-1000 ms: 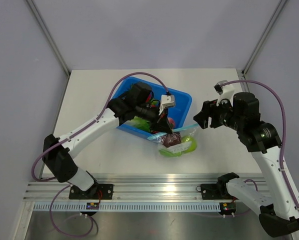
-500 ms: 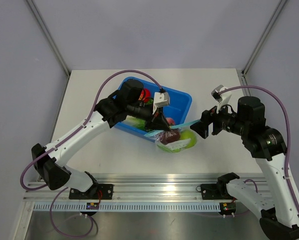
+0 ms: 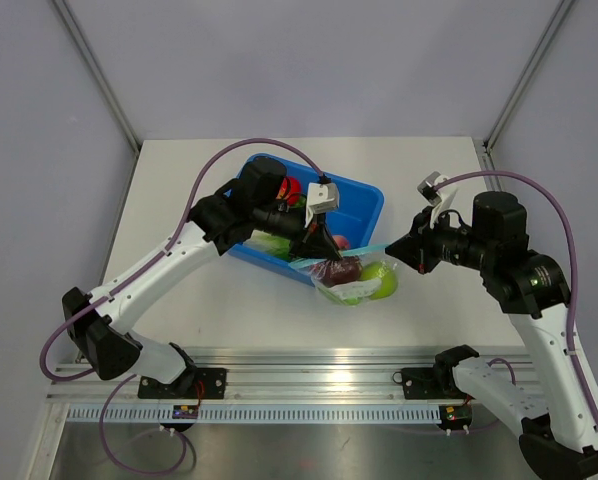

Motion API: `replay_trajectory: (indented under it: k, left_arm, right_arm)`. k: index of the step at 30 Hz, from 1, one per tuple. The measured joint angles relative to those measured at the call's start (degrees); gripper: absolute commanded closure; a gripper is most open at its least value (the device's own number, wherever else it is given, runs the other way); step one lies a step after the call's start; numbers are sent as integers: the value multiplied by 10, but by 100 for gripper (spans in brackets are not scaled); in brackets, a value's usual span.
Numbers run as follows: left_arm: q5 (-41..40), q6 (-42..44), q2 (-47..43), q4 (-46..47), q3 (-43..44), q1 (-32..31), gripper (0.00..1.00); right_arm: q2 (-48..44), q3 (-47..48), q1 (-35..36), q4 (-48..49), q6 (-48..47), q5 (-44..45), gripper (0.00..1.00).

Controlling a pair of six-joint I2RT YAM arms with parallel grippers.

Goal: Place the food in the zip-top bag and seal the zipper
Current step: Zip the zipper food storage bag.

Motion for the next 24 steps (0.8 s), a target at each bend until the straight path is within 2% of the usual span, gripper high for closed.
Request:
replay_trajectory:
  k: [7,24]
  left_arm:
    - [0,0,0,11,0,-1,100]
    - [-21,24,0,20,2,5,100]
  right_arm:
    - [-11,-10,1,10,22,38,100]
    - [-40,-12,4,57,84,292,100]
